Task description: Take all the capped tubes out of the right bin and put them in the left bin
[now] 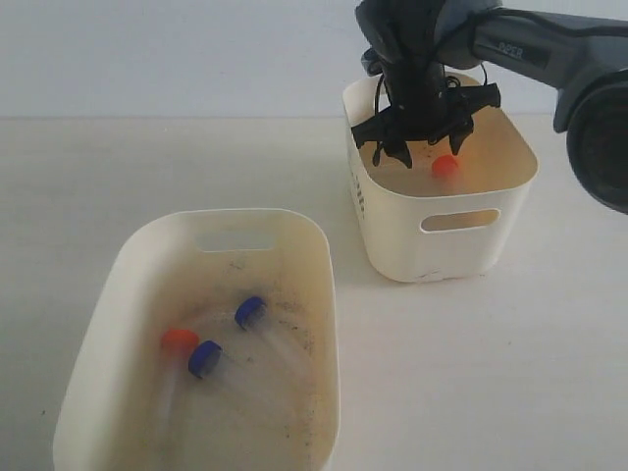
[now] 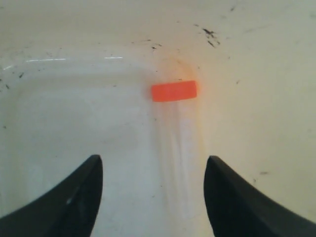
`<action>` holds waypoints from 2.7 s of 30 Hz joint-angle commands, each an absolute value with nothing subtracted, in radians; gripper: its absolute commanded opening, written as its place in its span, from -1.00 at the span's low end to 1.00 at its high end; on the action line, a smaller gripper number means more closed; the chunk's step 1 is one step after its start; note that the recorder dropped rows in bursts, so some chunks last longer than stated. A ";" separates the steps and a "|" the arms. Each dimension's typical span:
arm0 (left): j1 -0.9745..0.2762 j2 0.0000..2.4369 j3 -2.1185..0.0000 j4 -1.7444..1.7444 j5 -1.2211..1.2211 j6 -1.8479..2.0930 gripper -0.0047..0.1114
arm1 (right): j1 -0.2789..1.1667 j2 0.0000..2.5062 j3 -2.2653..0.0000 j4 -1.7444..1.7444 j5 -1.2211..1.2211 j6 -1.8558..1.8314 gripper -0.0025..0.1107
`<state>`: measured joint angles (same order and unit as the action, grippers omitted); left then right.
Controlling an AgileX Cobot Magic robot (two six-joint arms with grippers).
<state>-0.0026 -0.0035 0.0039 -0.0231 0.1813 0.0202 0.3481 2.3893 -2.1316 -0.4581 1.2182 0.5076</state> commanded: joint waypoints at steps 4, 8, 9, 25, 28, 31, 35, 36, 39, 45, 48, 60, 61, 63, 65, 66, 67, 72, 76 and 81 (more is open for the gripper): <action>-0.010 0.000 0.000 -0.026 0.172 0.016 -0.85 | 0.348 2.403 -2.136 -0.461 1.221 0.517 0.07; -0.010 0.000 0.000 -0.026 0.172 0.016 -0.85 | 0.348 2.407 -2.136 -0.463 1.221 0.510 0.07; -0.010 0.000 0.000 -0.026 0.172 0.016 -0.85 | 0.348 2.407 -2.136 -0.468 1.221 0.508 0.07; -0.010 0.000 0.000 -0.026 0.172 0.016 -0.85 | 0.348 2.469 -2.136 -0.518 1.221 0.494 0.07; -0.010 0.000 0.000 -0.026 0.172 0.016 -0.85 | 0.348 2.469 -2.136 -0.531 1.221 0.494 0.07; -0.010 0.000 0.000 -0.026 0.172 0.016 -0.85 | 0.346 2.469 -2.136 -0.534 1.221 0.494 0.07; -0.010 0.000 0.000 -0.026 0.172 0.016 -0.85 | 0.346 2.469 -2.136 -0.536 1.221 0.494 0.07; -0.010 0.000 0.000 -0.026 0.172 0.016 -0.85 | 0.346 2.469 -2.136 -0.539 1.221 0.494 0.07; -0.010 0.000 0.000 -0.026 0.172 0.016 -0.85 | 0.346 2.471 -2.136 -0.552 1.221 0.494 0.07; -0.010 0.000 0.000 -0.026 0.172 0.016 -0.85 | 0.346 2.472 -2.136 -0.607 1.221 0.494 0.07; -0.010 0.000 0.000 -0.026 0.172 0.016 -0.85 | 0.344 2.481 -2.136 -0.626 1.221 0.494 0.07; -0.010 0.000 0.000 -0.026 0.172 0.016 -0.85 | 0.339 2.525 -2.136 -0.608 1.221 0.498 0.07; -0.010 0.000 0.000 -0.026 0.172 0.016 -0.85 | 0.339 2.525 -2.136 -0.608 1.221 0.498 0.07; -0.010 0.000 0.000 -0.026 0.172 0.016 -0.85 | 0.339 2.525 -2.136 -0.608 1.221 0.498 0.07; -0.010 0.000 0.000 -0.026 0.172 0.016 -0.85 | 0.339 2.525 -2.136 -0.608 1.221 0.498 0.07; -0.010 0.000 0.000 -0.026 0.172 0.016 -0.85 | 0.339 2.525 -2.136 -0.605 1.221 0.498 0.07; -0.010 0.000 0.000 -0.026 0.172 0.016 -0.85 | 0.337 2.525 -2.136 -0.599 1.221 0.498 0.07; -0.010 0.000 0.000 -0.026 0.172 0.016 -0.85 | 0.313 2.525 -2.136 -0.508 1.221 0.486 0.07; -0.010 0.000 0.000 -0.026 0.172 0.016 -0.85 | 0.299 2.525 -2.136 -0.475 1.221 0.468 0.07; -0.010 0.000 0.000 -0.026 0.172 0.016 -0.85 | 0.299 2.525 -2.136 -0.471 1.221 0.457 0.06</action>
